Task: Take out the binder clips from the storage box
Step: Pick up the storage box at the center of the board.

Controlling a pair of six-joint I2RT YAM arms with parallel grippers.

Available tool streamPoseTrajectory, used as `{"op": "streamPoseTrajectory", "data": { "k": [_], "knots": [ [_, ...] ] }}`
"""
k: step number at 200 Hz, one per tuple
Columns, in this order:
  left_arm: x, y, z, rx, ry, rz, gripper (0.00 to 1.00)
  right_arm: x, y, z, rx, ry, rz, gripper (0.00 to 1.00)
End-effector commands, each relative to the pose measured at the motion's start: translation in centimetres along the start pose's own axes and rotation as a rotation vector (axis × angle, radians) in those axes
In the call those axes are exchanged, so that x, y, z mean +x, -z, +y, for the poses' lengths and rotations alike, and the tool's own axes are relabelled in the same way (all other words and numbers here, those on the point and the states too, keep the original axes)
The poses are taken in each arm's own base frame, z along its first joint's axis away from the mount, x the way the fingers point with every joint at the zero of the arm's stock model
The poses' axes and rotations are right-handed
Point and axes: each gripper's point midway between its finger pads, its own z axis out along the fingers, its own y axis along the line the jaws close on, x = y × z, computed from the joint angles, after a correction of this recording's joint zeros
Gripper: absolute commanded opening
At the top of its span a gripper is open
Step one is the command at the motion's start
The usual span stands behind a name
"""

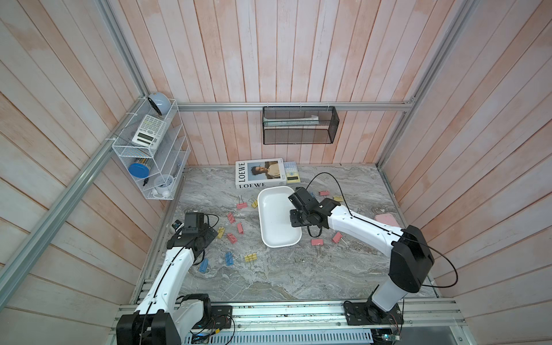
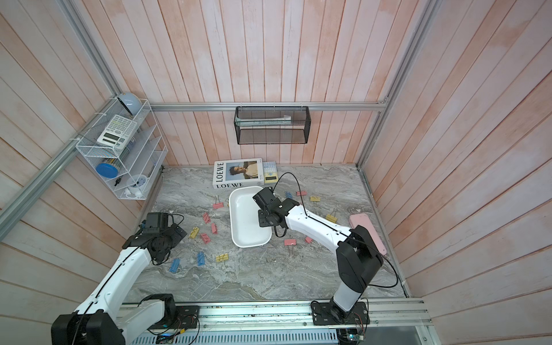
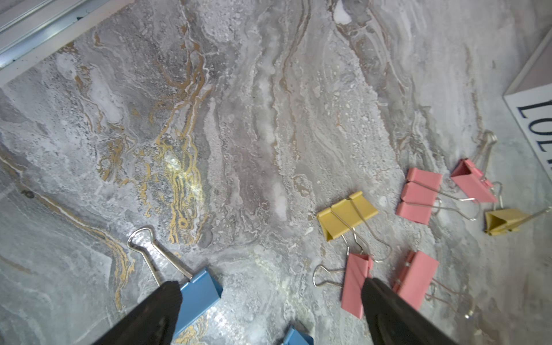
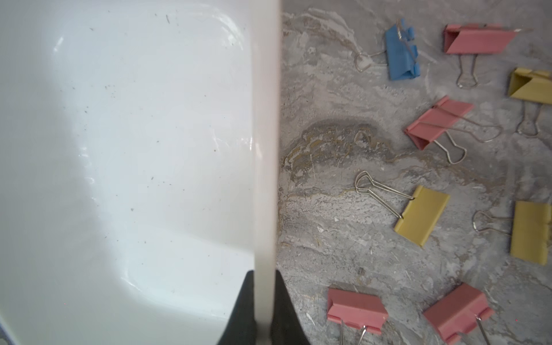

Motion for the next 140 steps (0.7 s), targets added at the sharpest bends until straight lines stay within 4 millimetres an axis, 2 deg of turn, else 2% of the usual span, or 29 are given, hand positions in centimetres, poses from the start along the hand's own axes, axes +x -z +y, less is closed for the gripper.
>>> {"op": "streamPoseTrajectory", "data": {
  "k": [1,25,42,76,95,140],
  "knots": [
    [-1.4,1.6,-1.8,0.060,-0.007,-0.066,1.00,-1.5,0.6,-1.4,0.072,0.002,-0.116,0.00],
    [-1.7,2.5,-3.2,0.094,-0.046,-0.096,1.00,-1.9,1.3,-1.2,0.053,0.007,-0.171,0.00],
    [-1.7,2.8,-4.0,0.117,-0.057,-0.102,1.00,-2.0,1.1,-1.1,0.043,0.003,-0.184,0.00],
    [-1.4,3.4,-6.2,0.163,-0.125,-0.109,1.00,-1.4,-0.1,-1.2,0.056,-0.021,-0.170,0.00],
    [-1.1,3.7,-7.4,0.194,-0.152,-0.106,1.00,-0.7,-1.5,-1.2,0.073,-0.029,-0.147,0.01],
    [-0.6,4.1,-9.1,0.201,-0.217,-0.093,1.00,1.1,-4.1,-0.6,0.089,-0.012,0.032,0.04]
  ]
}}
